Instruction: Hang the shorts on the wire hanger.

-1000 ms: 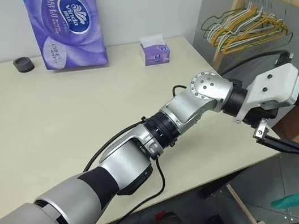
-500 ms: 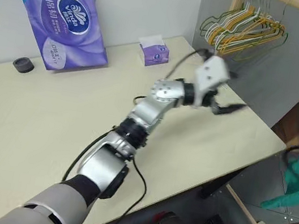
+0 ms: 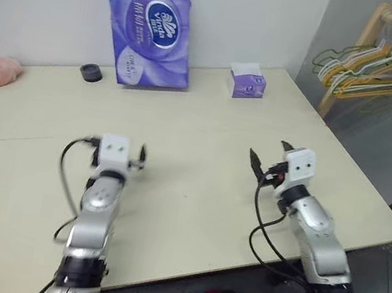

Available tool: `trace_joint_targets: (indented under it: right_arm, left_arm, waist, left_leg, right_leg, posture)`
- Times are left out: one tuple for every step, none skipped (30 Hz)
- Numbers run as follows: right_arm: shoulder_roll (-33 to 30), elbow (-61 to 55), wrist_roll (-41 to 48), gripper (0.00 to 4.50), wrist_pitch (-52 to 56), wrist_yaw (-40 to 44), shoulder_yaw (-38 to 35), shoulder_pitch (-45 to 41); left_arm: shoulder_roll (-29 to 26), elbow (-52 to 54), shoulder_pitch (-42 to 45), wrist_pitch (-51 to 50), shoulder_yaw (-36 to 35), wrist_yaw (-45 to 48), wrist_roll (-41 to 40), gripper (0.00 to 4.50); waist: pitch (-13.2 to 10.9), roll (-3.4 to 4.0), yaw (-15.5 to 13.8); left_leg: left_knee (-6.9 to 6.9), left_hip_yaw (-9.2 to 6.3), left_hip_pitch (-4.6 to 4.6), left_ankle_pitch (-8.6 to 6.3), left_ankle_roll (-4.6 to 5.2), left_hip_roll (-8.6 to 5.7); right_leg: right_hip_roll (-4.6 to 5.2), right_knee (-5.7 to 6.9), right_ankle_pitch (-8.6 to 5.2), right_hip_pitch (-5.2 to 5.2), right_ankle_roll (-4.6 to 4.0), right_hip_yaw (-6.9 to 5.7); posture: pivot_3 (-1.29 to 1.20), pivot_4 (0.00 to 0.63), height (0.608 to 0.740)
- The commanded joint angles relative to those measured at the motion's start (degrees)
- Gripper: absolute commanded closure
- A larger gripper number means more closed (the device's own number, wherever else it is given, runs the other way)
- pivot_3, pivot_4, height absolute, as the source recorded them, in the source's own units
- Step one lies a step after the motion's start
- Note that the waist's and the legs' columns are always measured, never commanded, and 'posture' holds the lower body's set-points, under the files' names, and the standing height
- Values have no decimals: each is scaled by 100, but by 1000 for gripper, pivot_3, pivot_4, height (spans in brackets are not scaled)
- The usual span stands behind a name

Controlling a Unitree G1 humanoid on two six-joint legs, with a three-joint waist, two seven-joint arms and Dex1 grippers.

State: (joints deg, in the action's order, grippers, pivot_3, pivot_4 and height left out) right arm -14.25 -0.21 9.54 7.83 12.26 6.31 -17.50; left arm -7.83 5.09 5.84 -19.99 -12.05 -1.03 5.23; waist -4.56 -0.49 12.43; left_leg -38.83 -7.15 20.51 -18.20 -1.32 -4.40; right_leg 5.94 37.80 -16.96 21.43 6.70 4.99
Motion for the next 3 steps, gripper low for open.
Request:
trace_joint_targets:
  right_arm:
    - [185, 318, 0, 21, -235, 212, -48, -358]
    - [206, 433, -42, 21, -280, 258, -44, -418]
    - [235, 542, -82, 21, -329, 279, -57, -473]
  left_arm:
    - [-28, 378, 162, 153, -135, -190, -77, 0]
    - [-34, 335, 206, 219, -171, -249, -79, 0]
    - [-31, 279, 241, 345, -216, -301, -97, 0]
  waist:
    - [5, -9, -266]
    - [6, -9, -393]
    - [6, -9, -393]
  left_leg:
    - [-2, -13, 2, 6, -9, 2]
    - [-5, -25, 5, 10, -12, 4]
    - [-4, -33, 3, 13, -9, 8]
  right_leg:
    - [-8, 4, 9, 1, -8, -7]
    - [-12, 7, 17, 1, -10, -15]
    - [-19, 8, 25, -2, -12, -23]
  posture:
    - [-89, 25, 740]
    - [-77, 25, 740]
    - [-70, 28, 740]
